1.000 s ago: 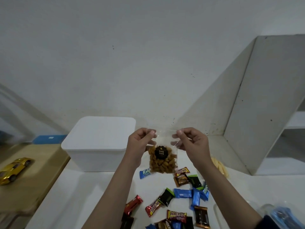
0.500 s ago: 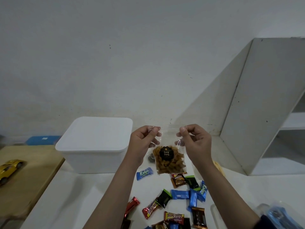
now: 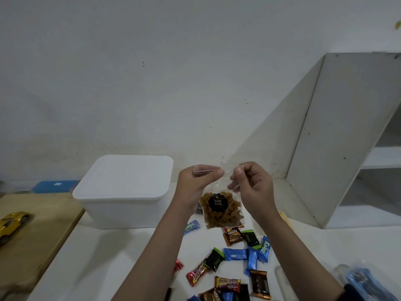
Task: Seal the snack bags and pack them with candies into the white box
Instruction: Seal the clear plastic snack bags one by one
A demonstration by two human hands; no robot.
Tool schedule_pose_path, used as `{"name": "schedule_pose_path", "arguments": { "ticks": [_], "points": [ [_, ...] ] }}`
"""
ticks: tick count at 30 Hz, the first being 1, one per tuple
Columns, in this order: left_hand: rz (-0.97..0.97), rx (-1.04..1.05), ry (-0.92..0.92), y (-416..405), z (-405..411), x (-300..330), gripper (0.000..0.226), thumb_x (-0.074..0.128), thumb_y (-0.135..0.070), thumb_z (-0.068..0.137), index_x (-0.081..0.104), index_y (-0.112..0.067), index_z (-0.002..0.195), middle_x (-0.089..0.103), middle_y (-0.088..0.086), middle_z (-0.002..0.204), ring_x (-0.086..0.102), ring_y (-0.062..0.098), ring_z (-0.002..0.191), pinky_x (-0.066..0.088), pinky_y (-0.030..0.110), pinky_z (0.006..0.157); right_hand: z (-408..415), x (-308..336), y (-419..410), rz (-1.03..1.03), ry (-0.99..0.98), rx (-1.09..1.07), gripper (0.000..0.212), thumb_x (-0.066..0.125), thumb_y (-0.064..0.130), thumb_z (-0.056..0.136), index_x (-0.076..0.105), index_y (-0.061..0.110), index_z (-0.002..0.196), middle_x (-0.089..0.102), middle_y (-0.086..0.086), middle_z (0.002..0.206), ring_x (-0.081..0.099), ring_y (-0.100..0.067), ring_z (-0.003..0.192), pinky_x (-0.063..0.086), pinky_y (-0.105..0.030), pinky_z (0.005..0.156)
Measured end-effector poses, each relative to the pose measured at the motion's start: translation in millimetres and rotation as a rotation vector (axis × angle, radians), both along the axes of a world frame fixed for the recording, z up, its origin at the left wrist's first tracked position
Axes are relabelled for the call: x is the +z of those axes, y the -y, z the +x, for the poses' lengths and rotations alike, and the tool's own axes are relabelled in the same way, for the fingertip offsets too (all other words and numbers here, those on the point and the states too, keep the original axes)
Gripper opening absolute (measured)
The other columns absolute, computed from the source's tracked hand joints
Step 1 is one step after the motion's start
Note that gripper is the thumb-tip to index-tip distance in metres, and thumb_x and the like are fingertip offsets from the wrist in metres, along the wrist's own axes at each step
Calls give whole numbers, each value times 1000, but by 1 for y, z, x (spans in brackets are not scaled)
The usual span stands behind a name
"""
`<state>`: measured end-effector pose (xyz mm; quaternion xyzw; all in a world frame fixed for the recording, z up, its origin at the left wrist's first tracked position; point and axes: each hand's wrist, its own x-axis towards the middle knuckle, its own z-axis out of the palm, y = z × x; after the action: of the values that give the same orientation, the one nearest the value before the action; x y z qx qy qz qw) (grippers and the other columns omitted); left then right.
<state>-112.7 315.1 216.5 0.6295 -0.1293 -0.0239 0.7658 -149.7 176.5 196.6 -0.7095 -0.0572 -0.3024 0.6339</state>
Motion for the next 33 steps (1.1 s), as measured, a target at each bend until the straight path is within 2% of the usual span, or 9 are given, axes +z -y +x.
{"name": "schedule_pose_path", "arguments": {
  "ticks": [5,8,16,18,21,24,27,33],
  "points": [
    [-13,40,23,0,-4,-2,11,72,-3,76,69,4,84,69,-5,63,63,-4,59,45,5,55,-4,2,0,-4,-36,37,8,58,10,90,61,4,86,66,-11,75,66,-17,58,52,-21,54],
    [17,24,63,-1,-4,-2,2,72,-4,77,70,-5,78,71,-4,63,67,2,66,49,9,63,-4,4,0,-17,-53,32,5,62,10,88,62,5,86,65,-11,73,66,-16,57,52,-21,54],
    [116,63,187,-4,2,-3,20,74,-9,76,74,-26,66,73,-4,70,68,21,80,53,35,83,1,5,-7,-66,-45,2,15,57,5,91,58,13,80,63,-6,72,64,-10,60,50,-20,55],
    [118,62,188,-3,2,-3,21,74,-9,76,74,-26,66,73,-4,70,67,20,80,53,34,83,3,4,-8,-92,-35,-15,15,54,5,92,57,14,80,62,-4,72,63,-8,65,52,-24,59],
    [119,59,183,-3,1,-3,15,74,-9,77,73,-22,69,72,-4,71,67,18,79,54,34,84,4,3,-10,-146,-18,0,20,51,2,93,56,16,79,61,0,71,64,-17,72,53,-34,65],
    [106,74,177,-4,1,-4,11,73,-9,78,73,-18,73,73,-4,70,68,16,77,54,32,82,3,7,-11,-142,-36,71,20,50,0,93,57,14,80,64,1,74,65,-15,75,56,-30,67],
    [89,86,188,-7,0,-4,13,73,-9,78,73,-20,72,73,-3,71,68,15,76,54,30,79,2,10,-11,-44,-71,93,14,52,4,93,62,9,84,66,-7,75,66,-14,75,57,-26,65],
    [80,121,216,-4,0,-5,9,75,-9,76,73,-17,72,73,-1,72,69,15,75,55,27,76,2,11,-14,-11,-96,91,18,51,4,94,65,11,85,67,-13,82,67,-20,82,59,-28,68]
  ]
}}
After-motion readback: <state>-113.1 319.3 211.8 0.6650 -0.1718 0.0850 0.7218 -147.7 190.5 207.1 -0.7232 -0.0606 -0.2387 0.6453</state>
